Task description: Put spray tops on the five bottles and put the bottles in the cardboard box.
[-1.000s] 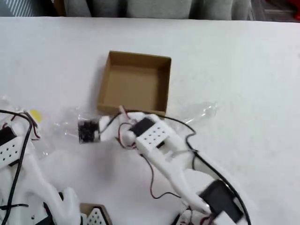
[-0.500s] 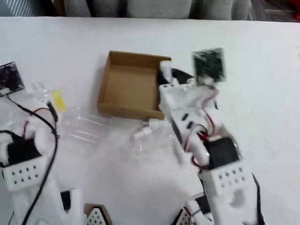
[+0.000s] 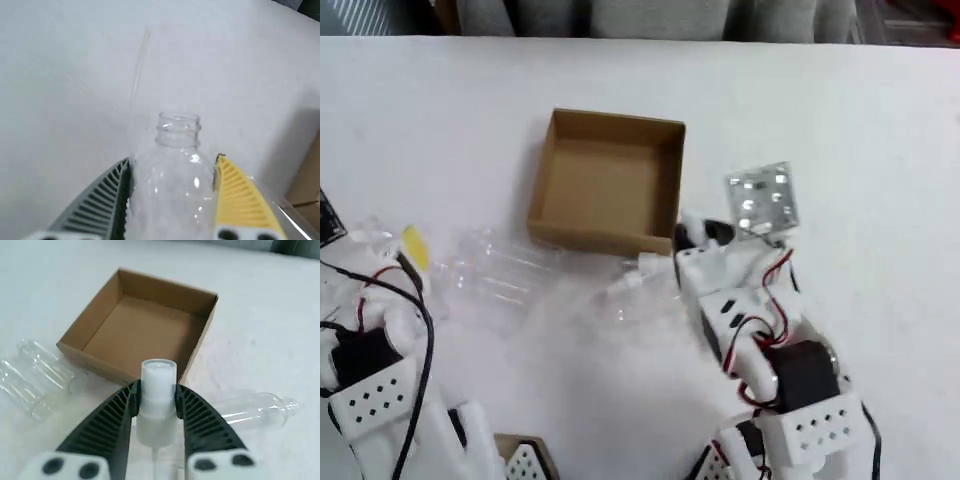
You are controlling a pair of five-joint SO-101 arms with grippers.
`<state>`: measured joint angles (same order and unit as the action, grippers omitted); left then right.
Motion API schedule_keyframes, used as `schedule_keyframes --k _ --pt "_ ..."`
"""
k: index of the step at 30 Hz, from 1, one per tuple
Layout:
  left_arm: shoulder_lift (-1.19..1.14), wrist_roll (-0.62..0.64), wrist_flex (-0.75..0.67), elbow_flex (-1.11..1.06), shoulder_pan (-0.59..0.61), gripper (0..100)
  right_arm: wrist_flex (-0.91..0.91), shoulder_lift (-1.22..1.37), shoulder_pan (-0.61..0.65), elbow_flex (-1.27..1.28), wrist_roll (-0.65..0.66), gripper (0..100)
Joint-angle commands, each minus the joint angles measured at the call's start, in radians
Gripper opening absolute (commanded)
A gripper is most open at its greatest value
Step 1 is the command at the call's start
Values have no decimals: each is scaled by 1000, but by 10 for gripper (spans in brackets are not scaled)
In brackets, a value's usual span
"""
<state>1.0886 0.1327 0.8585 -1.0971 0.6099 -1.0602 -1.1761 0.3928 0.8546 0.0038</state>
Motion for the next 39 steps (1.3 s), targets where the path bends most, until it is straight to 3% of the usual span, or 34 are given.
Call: schedule_keyframes --k 1,13,15,21,27,39 --pt "-131 8 -15 61 31 91 62 -16 53 64 26 15" --pt "-961 5 -15 499 110 91 148 -10 73 215 31 15" --pt "-1076 -41 -9 569 114 92 153 -12 71 219 31 15" --pt "-1334 -112 127 802 111 105 153 -10 73 219 31 15" --pt "-1385 -107 310 976 116 330 151 -10 73 219 31 15" --pt "-1276 -107 503 1082 114 343 145 -10 68 221 31 15"
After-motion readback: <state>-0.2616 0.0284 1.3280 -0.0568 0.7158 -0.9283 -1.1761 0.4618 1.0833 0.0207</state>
